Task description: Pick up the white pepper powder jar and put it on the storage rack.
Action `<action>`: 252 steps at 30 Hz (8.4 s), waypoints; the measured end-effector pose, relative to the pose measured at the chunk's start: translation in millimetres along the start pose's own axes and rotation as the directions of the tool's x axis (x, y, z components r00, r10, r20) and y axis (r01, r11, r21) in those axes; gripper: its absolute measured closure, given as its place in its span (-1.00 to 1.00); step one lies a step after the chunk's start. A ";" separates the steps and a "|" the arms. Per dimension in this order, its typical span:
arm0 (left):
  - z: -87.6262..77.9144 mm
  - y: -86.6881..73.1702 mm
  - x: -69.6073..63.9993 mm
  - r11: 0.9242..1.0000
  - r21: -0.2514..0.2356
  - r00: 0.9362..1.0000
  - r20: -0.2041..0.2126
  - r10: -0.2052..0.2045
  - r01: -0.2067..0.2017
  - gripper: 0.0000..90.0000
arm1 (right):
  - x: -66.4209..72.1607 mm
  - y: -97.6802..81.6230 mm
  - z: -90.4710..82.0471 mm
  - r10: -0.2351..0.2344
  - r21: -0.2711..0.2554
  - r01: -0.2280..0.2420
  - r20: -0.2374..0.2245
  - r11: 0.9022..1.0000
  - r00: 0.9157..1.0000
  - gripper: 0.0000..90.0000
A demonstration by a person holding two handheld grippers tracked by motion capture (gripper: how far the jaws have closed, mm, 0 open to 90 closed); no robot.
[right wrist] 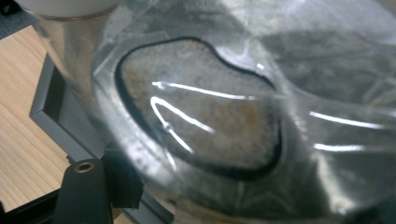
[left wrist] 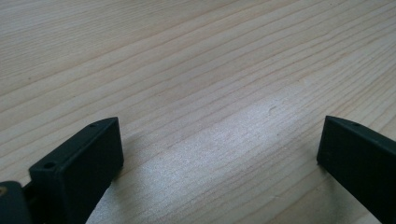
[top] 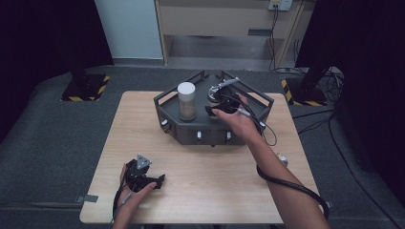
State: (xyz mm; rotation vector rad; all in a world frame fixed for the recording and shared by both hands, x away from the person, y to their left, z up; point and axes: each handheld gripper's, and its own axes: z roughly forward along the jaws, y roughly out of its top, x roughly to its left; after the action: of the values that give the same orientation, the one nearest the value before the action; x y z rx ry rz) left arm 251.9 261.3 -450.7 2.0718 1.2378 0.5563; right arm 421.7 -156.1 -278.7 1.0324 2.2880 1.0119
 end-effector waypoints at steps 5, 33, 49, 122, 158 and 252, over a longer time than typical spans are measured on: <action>0.1 0.1 0.1 1.000 0.000 1.000 0.000 0.000 0.000 -1.00 | -4.3 -0.6 6.5 0.022 0.006 -0.021 -0.009 1.000 1.000 -0.31; 0.8 0.6 0.1 1.000 -0.001 1.000 -0.001 -0.002 0.002 -1.00 | -8.3 -4.1 30.7 0.061 0.035 -0.060 -0.026 0.998 0.998 -0.32; 0.9 0.6 0.1 1.000 -0.001 1.000 -0.002 -0.002 0.002 -1.00 | -7.2 -10.1 30.5 0.081 0.015 -0.080 -0.022 0.997 0.997 -0.32; 1.4 1.5 1.4 1.000 0.001 1.000 0.001 0.003 -0.003 -1.00 | -21.6 -52.6 -55.2 0.065 -0.036 -0.067 -0.037 0.997 0.997 -0.82; 1.7 1.9 1.2 1.000 0.002 1.000 0.000 0.002 -0.002 -1.00 | -30.8 -84.5 -89.6 0.054 -0.030 -0.055 -0.043 0.998 0.998 -0.88; 1.8 1.8 0.9 1.000 0.001 1.000 -0.001 0.002 -0.002 -1.00 | -45.2 -194.6 -151.1 0.128 -0.029 -0.126 0.065 0.992 0.990 -0.93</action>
State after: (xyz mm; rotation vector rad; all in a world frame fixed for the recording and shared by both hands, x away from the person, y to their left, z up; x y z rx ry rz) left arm 254.6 260.9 -450.6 2.0737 1.2374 0.5577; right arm 266.3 -346.6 -326.7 1.1962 2.1745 1.0361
